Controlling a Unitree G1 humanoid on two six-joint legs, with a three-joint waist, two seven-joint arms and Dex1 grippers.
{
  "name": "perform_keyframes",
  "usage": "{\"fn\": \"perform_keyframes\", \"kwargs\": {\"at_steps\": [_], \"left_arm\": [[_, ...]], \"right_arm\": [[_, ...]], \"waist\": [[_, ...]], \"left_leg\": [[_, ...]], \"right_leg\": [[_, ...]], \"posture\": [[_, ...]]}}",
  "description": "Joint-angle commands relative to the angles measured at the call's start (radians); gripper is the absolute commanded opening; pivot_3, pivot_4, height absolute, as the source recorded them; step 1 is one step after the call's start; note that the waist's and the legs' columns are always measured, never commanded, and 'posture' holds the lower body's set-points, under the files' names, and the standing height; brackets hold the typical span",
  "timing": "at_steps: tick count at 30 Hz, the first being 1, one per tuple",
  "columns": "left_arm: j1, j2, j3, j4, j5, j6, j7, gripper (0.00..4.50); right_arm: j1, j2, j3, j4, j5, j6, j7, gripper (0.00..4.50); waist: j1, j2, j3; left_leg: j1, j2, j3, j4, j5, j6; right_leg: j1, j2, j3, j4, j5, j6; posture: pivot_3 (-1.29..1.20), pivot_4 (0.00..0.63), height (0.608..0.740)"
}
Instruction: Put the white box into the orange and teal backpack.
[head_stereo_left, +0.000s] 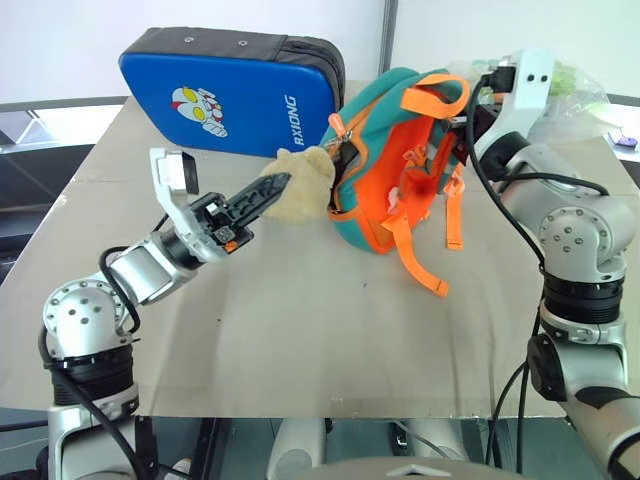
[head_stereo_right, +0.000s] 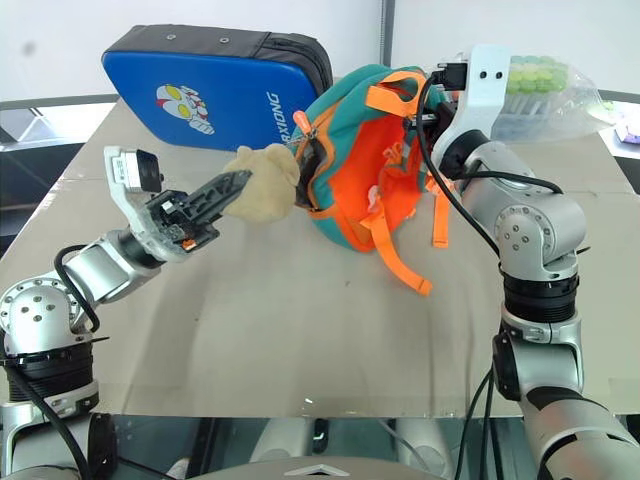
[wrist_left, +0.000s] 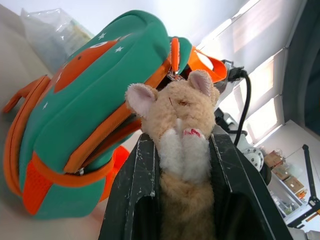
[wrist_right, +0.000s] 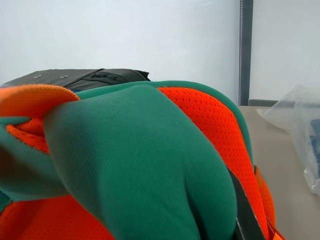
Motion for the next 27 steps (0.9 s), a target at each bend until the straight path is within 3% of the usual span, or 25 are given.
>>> {"fn": "perform_keyframes", "kwargs": {"at_steps": [1, 4, 7, 10, 13, 17, 20, 27], "left_arm": [[-0.073, 0.009, 0.115, 0.017, -0.09, -0.067, 0.045, 0.51], [-0.226, -0.068, 0.049, 0.014, -0.097, -0.112, 0.112, 0.51], [-0.418, -0.171, -0.023, 0.101, 0.014, -0.154, 0.136, 0.51], [-0.514, -0.218, -0.046, 0.196, 0.126, -0.19, 0.084, 0.51], [-0.601, -0.246, -0.052, 0.325, 0.206, -0.205, 0.066, 0.51], [-0.671, -0.278, -0.122, 0.392, 0.324, -0.163, -0.015, 0.51], [-0.661, -0.293, -0.158, 0.314, 0.315, -0.077, -0.117, 0.51], [-0.661, -0.333, -0.116, 0.211, 0.211, 0.024, -0.222, 0.51]], "right_arm": [[0.005, -0.13, -0.236, -0.039, -0.11, -0.076, -0.094, 0.0], [0.036, -0.142, -0.177, -0.133, -0.071, -0.021, -0.051, 0.0], [0.082, -0.2, -0.146, -0.235, -0.058, 0.017, -0.012, 0.0], [0.121, -0.253, -0.16, -0.302, -0.017, 0.051, 0.035, 0.0], [0.162, -0.271, -0.209, -0.406, 0.188, 0.117, 0.114, 0.0], [0.182, -0.272, -0.193, -0.496, 0.333, 0.142, 0.14, 0.0], [0.167, -0.23, -0.151, -0.476, 0.304, 0.137, 0.077, 0.0], [0.175, -0.22, -0.039, -0.465, 0.2, 0.119, 0.122, 0.0]], "waist": [[0.003, 0.0, 0.0], [0.011, 0.0, 0.0], [0.03, -0.001, 0.0], [0.021, 0.0, 0.0], [0.013, 0.0, 0.0], [-0.003, 0.0, 0.001], [-0.004, 0.0, 0.001], [-0.002, 0.0, 0.001]], "left_leg": [[0.0, 0.0, 0.0, 0.0, 0.0, 0.0], [-0.001, -0.001, -0.001, 0.0, 0.0, 0.0], [-0.003, -0.002, -0.003, 0.002, 0.0, 0.0], [-0.004, -0.003, -0.002, 0.004, 0.0, 0.0], [-0.003, -0.003, -0.002, 0.002, 0.0, 0.0], [-0.003, -0.001, -0.003, 0.0, 0.0, 0.0], [-0.003, -0.001, -0.002, 0.0, 0.0, 0.0], [-0.003, -0.001, -0.002, 0.001, 0.0, 0.0]], "right_leg": [[0.0, 0.0, 0.0, 0.0, 0.0, 0.0], [0.0, 0.0, -0.001, -0.001, 0.0, 0.0], [0.001, -0.001, -0.003, -0.001, 0.0, 0.0], [0.001, -0.001, -0.003, -0.002, 0.0, 0.001], [0.0, -0.001, -0.002, -0.002, 0.0, 0.001], [0.0, 0.0, -0.003, -0.004, 0.0, 0.0], [0.0, 0.0, -0.002, -0.004, 0.0, 0.0], [0.0, 0.0, -0.002, -0.003, 0.0, 0.001]], "posture": [[0.0, 0.15, 0.74], [0.0, 0.15, 0.74], [0.0, 0.15, 0.74], [0.0, 0.15, 0.74], [0.0, 0.15, 0.74], [0.0, 0.15, 0.74], [0.0, 0.15, 0.74], [0.0, 0.15, 0.74]]}}
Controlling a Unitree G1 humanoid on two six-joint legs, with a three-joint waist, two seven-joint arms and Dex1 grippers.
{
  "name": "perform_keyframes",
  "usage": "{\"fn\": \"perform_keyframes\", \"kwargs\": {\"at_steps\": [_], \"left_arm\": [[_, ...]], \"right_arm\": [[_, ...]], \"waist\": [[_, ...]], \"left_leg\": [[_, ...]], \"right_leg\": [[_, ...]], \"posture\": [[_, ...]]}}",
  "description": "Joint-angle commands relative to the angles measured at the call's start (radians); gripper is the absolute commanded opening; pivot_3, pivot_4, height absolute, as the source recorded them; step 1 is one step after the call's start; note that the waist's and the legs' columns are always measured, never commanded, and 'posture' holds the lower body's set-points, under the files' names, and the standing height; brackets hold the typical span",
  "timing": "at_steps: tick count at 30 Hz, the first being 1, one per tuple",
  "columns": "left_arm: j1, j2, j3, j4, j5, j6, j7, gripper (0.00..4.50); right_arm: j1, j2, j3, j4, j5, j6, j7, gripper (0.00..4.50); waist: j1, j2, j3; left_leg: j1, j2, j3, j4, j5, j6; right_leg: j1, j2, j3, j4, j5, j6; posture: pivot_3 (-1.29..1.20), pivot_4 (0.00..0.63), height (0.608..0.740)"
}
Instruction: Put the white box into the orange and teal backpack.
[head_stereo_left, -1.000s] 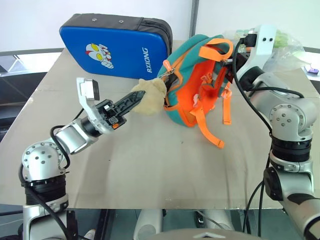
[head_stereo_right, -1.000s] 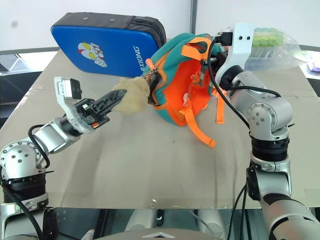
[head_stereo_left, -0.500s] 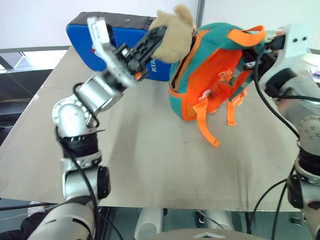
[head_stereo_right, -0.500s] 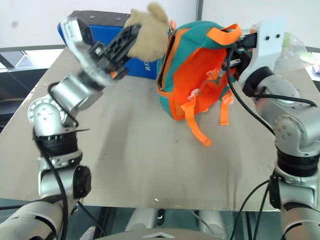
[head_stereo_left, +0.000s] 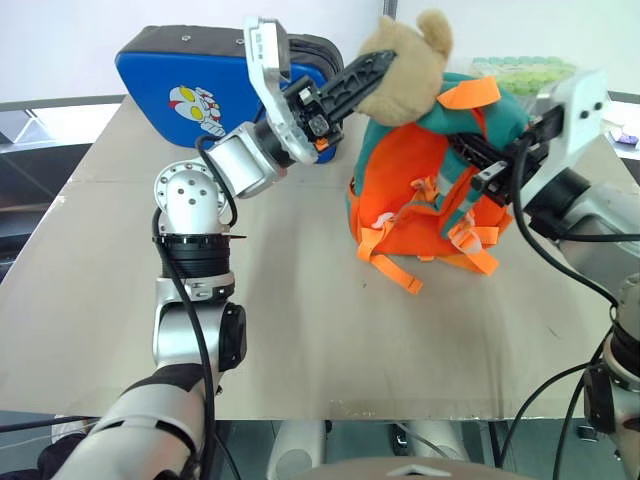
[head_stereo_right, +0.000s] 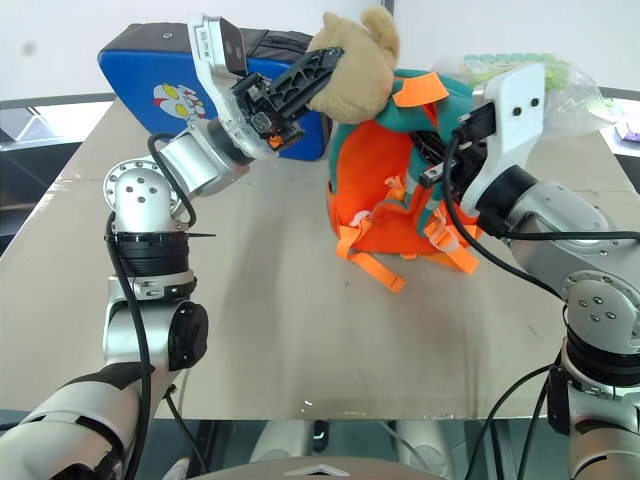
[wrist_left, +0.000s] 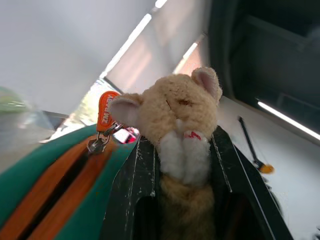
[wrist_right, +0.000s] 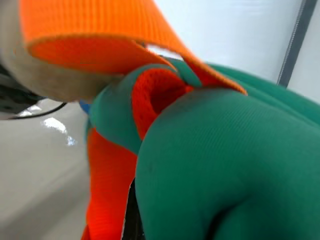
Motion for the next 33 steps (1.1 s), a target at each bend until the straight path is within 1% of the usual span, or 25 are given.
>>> {"fn": "perform_keyframes", "kwargs": {"at_steps": [1, 3, 4, 6, 8, 12, 15, 16, 21, 25, 27, 28, 30, 33], "left_arm": [[-0.032, -0.015, 0.057, -0.089, -0.1, 0.023, -0.062, 0.51], [-0.032, -0.013, 0.063, -0.09, -0.098, 0.033, -0.051, 0.51], [-0.022, -0.001, 0.057, -0.098, -0.074, 0.034, -0.056, 0.51], [0.012, 0.025, 0.06, -0.114, -0.05, 0.043, -0.059, 0.51], [0.034, 0.039, 0.065, -0.128, -0.048, 0.051, -0.056, 0.51], [0.152, 0.106, 0.096, -0.193, -0.066, 0.087, -0.012, 0.51], [0.258, 0.161, 0.135, -0.238, -0.099, 0.114, 0.028, 0.51], [0.287, 0.175, 0.143, -0.252, -0.108, 0.12, 0.036, 0.51], [0.43, 0.221, 0.156, -0.278, -0.07, 0.114, 0.059, 0.51], [0.537, 0.238, 0.114, -0.273, 0.088, 0.05, 0.065, 0.51], [0.567, 0.239, 0.106, -0.269, 0.131, 0.03, 0.056, 0.51], [0.578, 0.239, 0.103, -0.268, 0.144, 0.023, 0.051, 0.51], [0.595, 0.238, 0.072, -0.242, 0.219, -0.012, 0.061, 0.51], [0.58, 0.208, 0.03, -0.142, 0.348, -0.068, 0.149, 0.51]], "right_arm": [[-0.02, 0.003, 0.032, -0.028, -0.04, -0.039, 0.037, 0.0], [-0.017, 0.023, 0.045, -0.018, -0.053, -0.03, 0.024, 0.0], [-0.016, 0.039, 0.045, -0.007, -0.068, -0.023, -0.003, 0.0], [-0.02, 0.106, 0.005, 0.04, -0.093, -0.009, -0.113, 0.0], [-0.024, 0.147, -0.024, 0.06, -0.103, -0.002, -0.167, 0.0], [-0.042, 0.204, -0.113, 0.119, -0.176, -0.039, -0.29, 0.0], [-0.06, 0.223, -0.197, 0.163, -0.228, -0.068, -0.368, 0.0], [-0.064, 0.228, -0.216, 0.171, -0.24, -0.074, -0.385, 0.0], [-0.091, 0.248, -0.276, 0.216, -0.267, -0.106, -0.44, 0.0], [-0.111, 0.243, -0.297, 0.243, -0.285, -0.124, -0.466, 0.0], [-0.118, 0.238, -0.308, 0.247, -0.288, -0.129, -0.48, 0.0], [-0.12, 0.235, -0.313, 0.247, -0.289, -0.13, -0.486, 0.0], [-0.129, 0.22, -0.328, 0.258, -0.3, -0.141, -0.496, 0.0], [-0.143, 0.201, -0.347, 0.256, -0.297, -0.142, -0.503, 0.0]], "waist": [[-0.001, 0.0, 0.0], [-0.001, 0.0, 0.0], [-0.001, 0.0, 0.0], [-0.001, 0.0, 0.0], [0.001, 0.0, 0.0], [0.004, 0.0, 0.0], [0.004, 0.0, 0.0], [0.007, 0.0, 0.0], [0.005, 0.0, 0.0], [0.0, 0.0, 0.0], [0.0, 0.0, 0.0], [0.0, 0.0, 0.0], [0.002, 0.0, 0.0], [0.005, 0.0, -0.001]], "left_leg": [[0.0, 0.0, 0.0, 0.0, 0.0, 0.0], [0.0, 0.0, 0.0, 0.0, 0.0, 0.0], [0.0, 0.0, 0.0, 0.0, 0.0, 0.0], [0.001, 0.0, 0.0, 0.0, 0.0, 0.0], [0.001, 0.0, 0.0, 0.0, 0.0, 0.0], [0.001, 0.0, 0.0, 0.002, 0.0, 0.0], [0.002, 0.0, 0.0, 0.003, 0.0, 0.0], [0.002, 0.0, 0.0, 0.003, 0.0, 0.0], [0.003, 0.0, 0.0, 0.004, 0.0, 0.0], [0.003, 0.0, 0.001, 0.003, 0.0, 0.0], [0.004, 0.0, 0.001, 0.003, 0.0, 0.0], [0.004, 0.0, 0.001, 0.002, 0.0, 0.0], [0.004, 0.0, 0.001, 0.003, 0.0, 0.0], [0.004, 0.0, 0.001, 0.003, 0.0, 0.0]], "right_leg": [[0.0, 0.0, 0.0, 0.0, 0.0, 0.0], [0.0, 0.0, 0.0, 0.001, 0.0, 0.0], [0.0, 0.0, 0.0, 0.001, 0.0, 0.0], [0.0, 0.0, 0.0, 0.001, 0.0, 0.0], [0.0, 0.0, 0.0, 0.001, 0.0, 0.0], [0.001, 0.0, 0.0, 0.002, 0.0, 0.0], [0.001, 0.0, 0.001, 0.004, 0.0, 0.0], [0.001, -0.001, 0.001, 0.005, 0.0, 0.0], [0.001, 0.0, 0.001, 0.007, 0.0, 0.0], [0.0, 0.0, 0.002, 0.008, 0.0, 0.0], [0.0, 0.0, 0.002, 0.008, 0.0, 0.0], [0.0, 0.0, 0.002, 0.008, 0.0, 0.0], [0.0, 0.0, 0.002, 0.008, 0.0, 0.0], [0.001, 0.0, 0.002, 0.008, 0.0, 0.0]], "posture": [[0.0, 0.15, 0.74], [0.0, 0.15, 0.74], [0.0, 0.15, 0.74], [0.0, 0.15, 0.74], [0.0, 0.15, 0.74], [0.0, 0.15, 0.74], [0.0, 0.15, 0.74], [0.0, 0.15, 0.74], [0.0, 0.15, 0.74], [0.0, 0.15, 0.74], [0.0, 0.15, 0.74], [0.0, 0.15, 0.74], [0.0, 0.15, 0.74], [0.0, 0.15, 0.74]]}}
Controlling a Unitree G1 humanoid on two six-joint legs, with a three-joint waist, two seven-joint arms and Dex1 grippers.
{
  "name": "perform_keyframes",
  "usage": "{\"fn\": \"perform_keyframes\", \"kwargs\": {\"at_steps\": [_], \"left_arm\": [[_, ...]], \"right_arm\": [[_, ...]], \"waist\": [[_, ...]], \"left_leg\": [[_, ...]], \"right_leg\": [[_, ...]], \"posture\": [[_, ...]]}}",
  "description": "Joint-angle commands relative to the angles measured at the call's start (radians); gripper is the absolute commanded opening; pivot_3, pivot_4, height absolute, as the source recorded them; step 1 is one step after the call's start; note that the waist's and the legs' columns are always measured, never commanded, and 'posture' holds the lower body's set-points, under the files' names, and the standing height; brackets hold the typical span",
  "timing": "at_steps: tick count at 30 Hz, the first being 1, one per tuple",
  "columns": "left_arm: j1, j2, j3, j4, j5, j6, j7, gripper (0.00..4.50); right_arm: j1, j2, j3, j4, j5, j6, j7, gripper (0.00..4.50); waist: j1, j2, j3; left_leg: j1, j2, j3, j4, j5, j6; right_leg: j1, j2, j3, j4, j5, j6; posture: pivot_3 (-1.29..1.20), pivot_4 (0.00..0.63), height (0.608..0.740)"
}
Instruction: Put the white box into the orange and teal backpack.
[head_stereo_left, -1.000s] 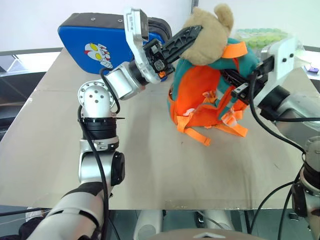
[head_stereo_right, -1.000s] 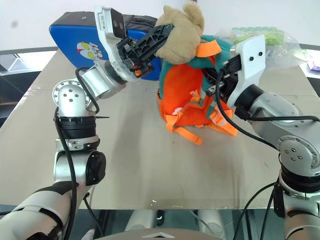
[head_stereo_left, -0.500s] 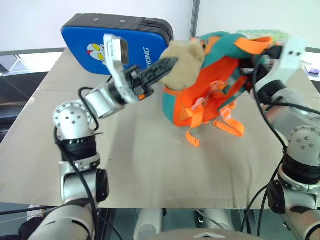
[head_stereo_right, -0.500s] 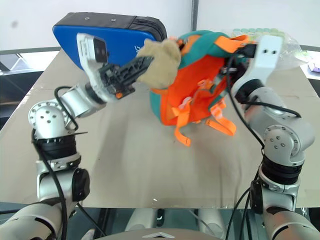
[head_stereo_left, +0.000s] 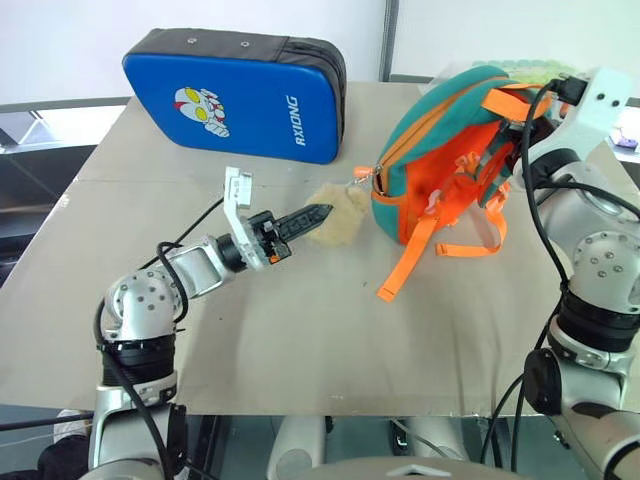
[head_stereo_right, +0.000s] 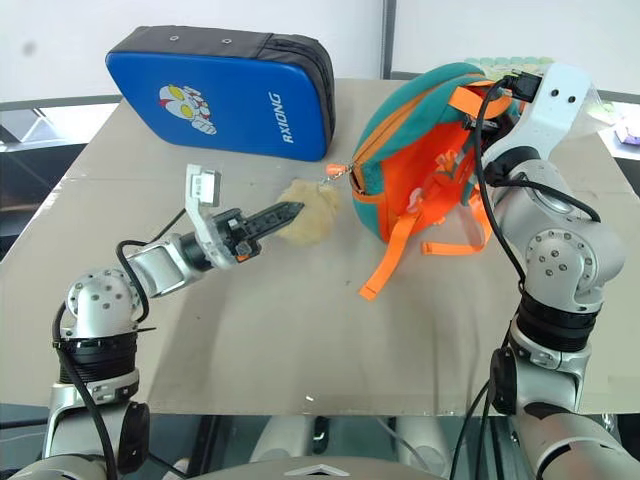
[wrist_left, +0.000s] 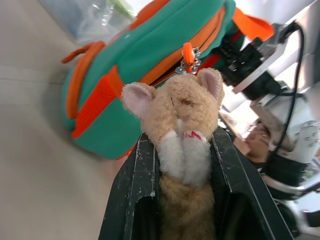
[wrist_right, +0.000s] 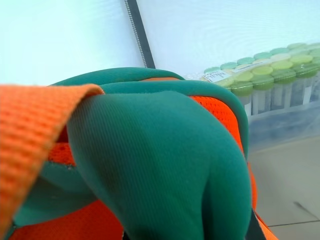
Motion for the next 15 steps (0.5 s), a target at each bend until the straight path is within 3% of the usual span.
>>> {"fn": "perform_keyframes", "kwargs": {"at_steps": [1, 6, 10, 15], "left_arm": [[0.013, 0.002, 0.008, 0.144, 0.176, -0.063, 0.108, 0.51], [-0.031, -0.055, -0.072, 0.248, 0.283, -0.098, 0.12, 0.49], [-0.022, -0.086, -0.095, 0.178, 0.33, -0.239, -0.001, 0.49], [0.01, -0.084, -0.085, 0.097, 0.401, -0.403, -0.103, 0.49]], "right_arm": [[-0.045, -0.075, -0.207, -0.028, -0.083, -0.089, -0.095, 0.0], [-0.032, -0.102, -0.185, -0.086, -0.03, -0.046, -0.052, 0.0], [0.042, -0.151, -0.066, -0.19, 0.053, 0.022, 0.093, 0.0], [0.249, -0.268, 0.079, -0.264, 0.02, -0.036, 0.37, 0.0]], "waist": [[0.001, 0.0, 0.0], [-0.001, 0.0, 0.0], [-0.001, 0.0, 0.0], [-0.002, 0.0, -0.001]], "left_leg": [[0.0, 0.0, 0.0, 0.0, 0.0, 0.0], [0.0, 0.0, 0.0, 0.0, 0.0, 0.0], [-0.001, 0.0, 0.0, -0.001, 0.0, 0.0], [-0.001, 0.001, 0.001, -0.005, 0.0, 0.0]], "right_leg": [[0.0, 0.0, 0.0, 0.0, 0.0, 0.0], [0.0, 0.0, 0.0, 0.0, 0.0, 0.0], [0.0, 0.0, 0.0, -0.002, 0.0, 0.0], [0.0, 0.0, 0.0, -0.007, 0.0, 0.0]], "posture": [[0.0, 0.15, 0.74], [0.0, 0.15, 0.74], [0.0, 0.15, 0.74], [0.0, 0.15, 0.74]]}}
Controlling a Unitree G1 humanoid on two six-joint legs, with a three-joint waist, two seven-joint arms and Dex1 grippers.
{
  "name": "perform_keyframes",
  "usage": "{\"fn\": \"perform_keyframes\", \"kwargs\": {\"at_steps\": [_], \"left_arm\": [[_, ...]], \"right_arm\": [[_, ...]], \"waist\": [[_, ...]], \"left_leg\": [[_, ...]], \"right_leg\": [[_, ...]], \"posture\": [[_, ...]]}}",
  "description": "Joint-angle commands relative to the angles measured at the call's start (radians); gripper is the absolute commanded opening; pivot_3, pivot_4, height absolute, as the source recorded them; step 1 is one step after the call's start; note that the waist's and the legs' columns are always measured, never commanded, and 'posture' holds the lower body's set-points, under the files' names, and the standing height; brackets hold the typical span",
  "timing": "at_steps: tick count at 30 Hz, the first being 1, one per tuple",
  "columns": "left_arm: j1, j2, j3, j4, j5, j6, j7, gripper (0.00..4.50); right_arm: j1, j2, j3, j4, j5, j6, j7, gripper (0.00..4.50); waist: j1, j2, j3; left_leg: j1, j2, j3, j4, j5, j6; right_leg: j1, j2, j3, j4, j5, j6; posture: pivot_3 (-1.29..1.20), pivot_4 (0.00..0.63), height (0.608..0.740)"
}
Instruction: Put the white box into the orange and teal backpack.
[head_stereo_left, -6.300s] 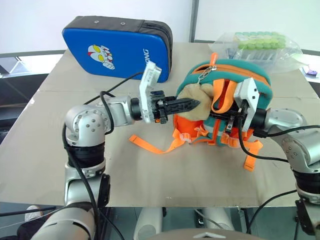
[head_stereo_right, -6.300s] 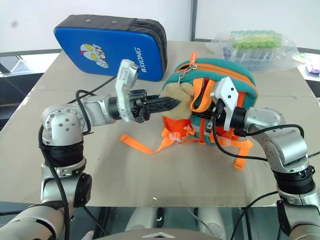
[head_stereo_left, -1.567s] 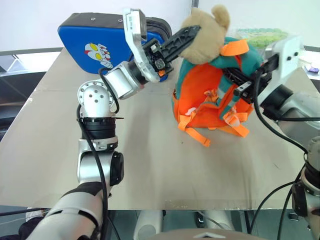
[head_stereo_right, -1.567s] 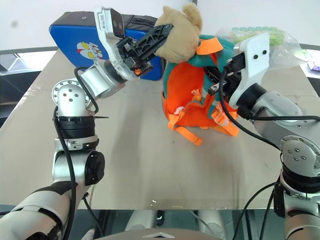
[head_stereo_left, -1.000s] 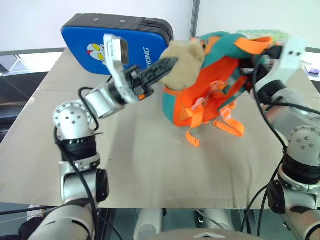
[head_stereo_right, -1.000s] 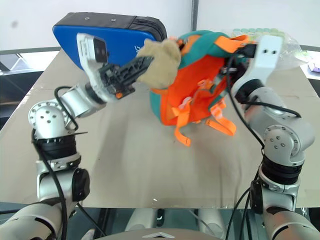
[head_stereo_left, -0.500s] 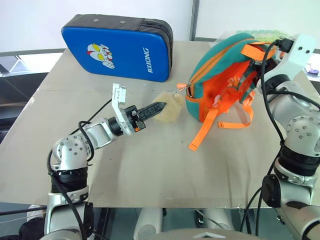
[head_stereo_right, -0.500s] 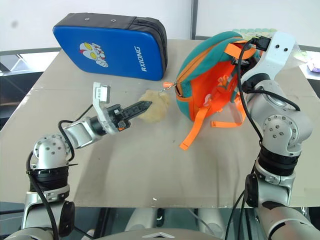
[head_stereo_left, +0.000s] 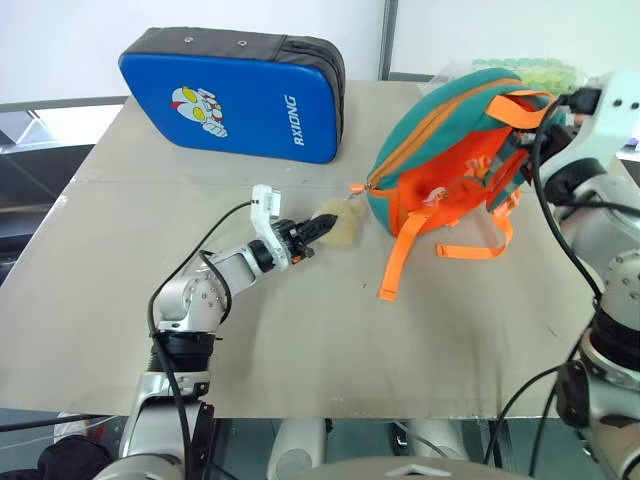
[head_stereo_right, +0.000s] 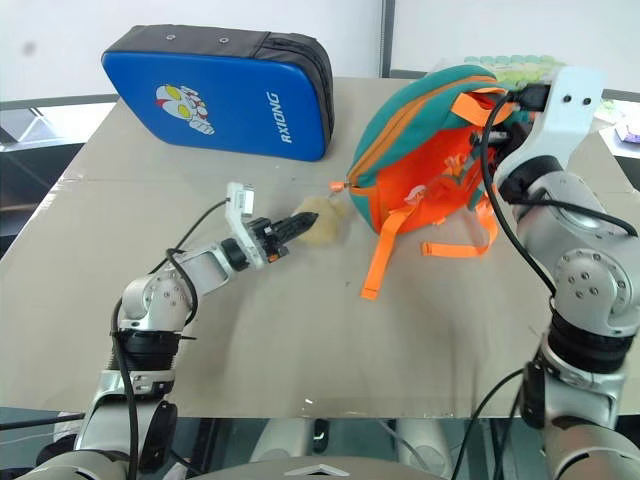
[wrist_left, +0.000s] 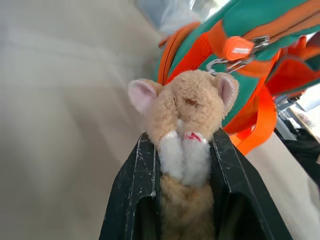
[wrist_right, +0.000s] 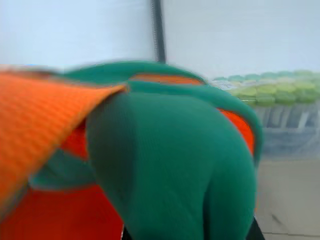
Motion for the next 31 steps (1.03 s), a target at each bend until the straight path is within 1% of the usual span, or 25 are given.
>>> {"fn": "perform_keyframes", "kwargs": {"at_steps": [1, 2, 3, 5, 6, 7, 10, 11, 12, 15, 17, 18, 20, 22, 24, 28, 31], "left_arm": [[0.023, 0.029, 0.017, -0.054, 0.097, -0.127, -0.053, 0.49], [0.035, 0.041, 0.0, -0.065, 0.131, -0.158, -0.077, 0.49], [0.049, 0.048, -0.011, -0.08, 0.153, -0.183, -0.1, 0.49], [0.08, 0.047, -0.005, -0.119, 0.175, -0.215, -0.103, 1.53], [0.094, 0.051, -0.005, -0.134, 0.188, -0.227, -0.11, 1.82], [0.112, 0.054, 0.002, -0.155, 0.196, -0.236, -0.111, 2.41], [0.181, 0.081, 0.029, -0.226, 0.197, -0.222, -0.119, 3.95], [0.21, 0.093, 0.048, -0.251, 0.181, -0.207, -0.119, 4.49], [0.235, 0.105, 0.064, -0.274, 0.163, -0.191, -0.124, 4.5], [0.308, 0.136, 0.102, -0.341, 0.14, -0.17, -0.133, 4.5], [0.411, 0.179, 0.138, -0.414, 0.142, -0.178, -0.17, 4.5], [0.465, 0.195, 0.158, -0.445, 0.135, -0.175, -0.182, 4.5], [0.522, 0.209, 0.184, -0.474, 0.116, -0.166, -0.195, 4.5], [0.611, 0.239, 0.235, -0.495, 0.123, -0.175, -0.221, 4.5], [0.693, 0.261, 0.29, -0.504, 0.144, -0.197, -0.247, 4.5], [0.737, 0.267, 0.319, -0.513, 0.146, -0.211, -0.251, 4.5], [0.737, 0.265, 0.331, -0.509, 0.147, -0.209, -0.247, 4.5]], "right_arm": [[0.11, -0.039, 0.029, -0.053, -0.046, -0.099, 0.165, 0.0], [0.147, -0.056, 0.04, -0.042, -0.08, -0.128, 0.199, 0.0], [0.179, -0.067, 0.047, -0.029, -0.107, -0.154, 0.227, 0.33], [0.237, -0.084, 0.042, 0.003, -0.125, -0.194, 0.303, 1.04], [0.257, -0.093, 0.038, 0.015, -0.132, -0.211, 0.335, 1.37], [0.279, -0.116, 0.033, 0.025, -0.135, -0.226, 0.384, 1.93], [0.337, -0.173, -0.018, 0.03, -0.088, -0.245, 0.532, 3.4], [0.359, -0.196, -0.043, 0.025, -0.069, -0.248, 0.581, 4.02], [0.378, -0.217, -0.066, 0.02, -0.051, -0.243, 0.618, 4.39], [0.439, -0.265, -0.143, -0.008, 0.019, -0.225, 0.717, 4.39], [0.519, -0.304, -0.243, -0.037, 0.093, -0.217, 0.823, 4.39], [0.577, -0.322, -0.285, -0.048, 0.085, -0.236, 0.877, 4.39], [0.651, -0.335, -0.321, -0.05, 0.041, -0.28, 0.929, 4.39], [0.767, -0.311, -0.389, -0.019, -0.034, -0.361, 0.99, 4.39], [0.871, -0.277, -0.446, 0.034, -0.108, -0.448, 1.04, 4.39], [0.944, -0.242, -0.466, 0.096, -0.17, -0.551, 1.079, 4.39], [0.964, -0.229, -0.465, 0.131, -0.201, -0.599, 1.095, 4.39]], "waist": [[-0.001, 0.0, 0.0], [-0.002, 0.0, 0.0], [-0.002, 0.0, 0.0], [-0.002, 0.0, 0.0], [-0.002, 0.0, 0.0], [-0.002, 0.0, 0.0], [-0.002, 0.0, 0.0], [-0.002, 0.0, 0.0], [-0.001, 0.0, 0.0], [0.0, 0.0, 0.0], [0.002, 0.0, 0.0], [0.002, 0.0, 0.0], [0.005, 0.0, -0.001], [0.007, 0.0, -0.001], [0.007, -0.006, -0.007], [0.007, -0.005, -0.006], [0.006, -0.005, -0.006]], "left_leg": [[0.0, 0.0, 0.0, 0.0, 0.0, 0.0], [0.0, 0.0, 0.0, 0.0, 0.0, 0.0], [0.0, 0.0, 0.0, 0.0, 0.0, 0.0], [0.001, 0.0, 0.002, 0.0, 0.0, 0.0], [0.001, 0.0, 0.003, 0.0, 0.0, 0.0], [0.001, 0.0, 0.003, 0.001, 0.0, 0.0], [0.001, 0.001, 0.002, 0.001, 0.0, 0.0], [0.002, 0.001, 0.002, 0.001, 0.0, 0.0], [0.002, 0.002, 0.002, 0.001, 0.0, 0.0], [0.002, 0.002, 0.002, 0.001, 0.0, 0.0], [0.002, 0.002, 0.002, 0.001, 0.0, 0.0], [0.002, 0.002, 0.002, 0.001, 0.0, 0.0], [0.003, 0.002, 0.002, 0.001, 0.0, 0.0], [0.005, 0.002, 0.001, 0.003, 0.0, 0.0], [0.005, 0.003, 0.0, 0.004, 0.0, 0.0], [0.009, 0.003, 0.002, 0.002, -0.001, 0.0], [0.018, 0.006, 0.003, 0.001, -0.001, 0.0]], "right_leg": [[0.0, 0.0, 0.0, 0.0, 0.0, 0.0], [0.0, 0.0, 0.0, 0.0, 0.0, 0.0], [0.0, 0.0, 0.001, 0.0, 0.0, 0.0], [0.0, 0.0, 0.003, 0.0, 0.0, 0.0], [0.0, 0.0, 0.003, 0.0, 0.0, 0.0], [0.0, 0.0, 0.003, 0.0, 0.0, 0.0], [0.001, 0.001, 0.003, 0.0, 0.0, 0.0], [0.001, 0.001, 0.003, 0.0, 0.0, 0.0], [0.0, 0.001, 0.003, 0.0, 0.0, 0.0], [0.001, 0.001, 0.003, 0.0, 0.0, 0.0], [0.001, 0.001, 0.003, 0.0, 0.0, 0.0], [0.001, 0.001, 0.003, -0.001, 0.0, 0.0], [0.003, 0.001, 0.003, -0.002, 0.0, 0.0], [0.006, 0.001, 0.001, -0.003, -0.001, -0.001], [0.006, 0.001, 0.0, -0.003, -0.002, -0.003], [0.011, -0.001, 0.001, -0.006, -0.002, -0.003], [0.016, -0.002, 0.002, -0.006, -0.005, 0.0]], "posture": [[0.0, 0.15, 0.74], [0.0, 0.15, 0.74], [0.0, 0.15, 0.74], [0.0, 0.15, 0.74], [0.0, 0.15, 0.74], [0.0, 0.15, 0.74], [0.0, 0.15, 0.74], [0.0, 0.15, 0.74], [0.0, 0.15, 0.74], [0.0, 0.15, 0.74], [0.0, 0.15, 0.74], [0.0, 0.15, 0.74], [0.0, 0.15, 0.74], [0.0, 0.15, 0.74], [0.0, 0.15, 0.74], [0.0, 0.15, 0.74], [0.0, 0.15, 0.74]]}}
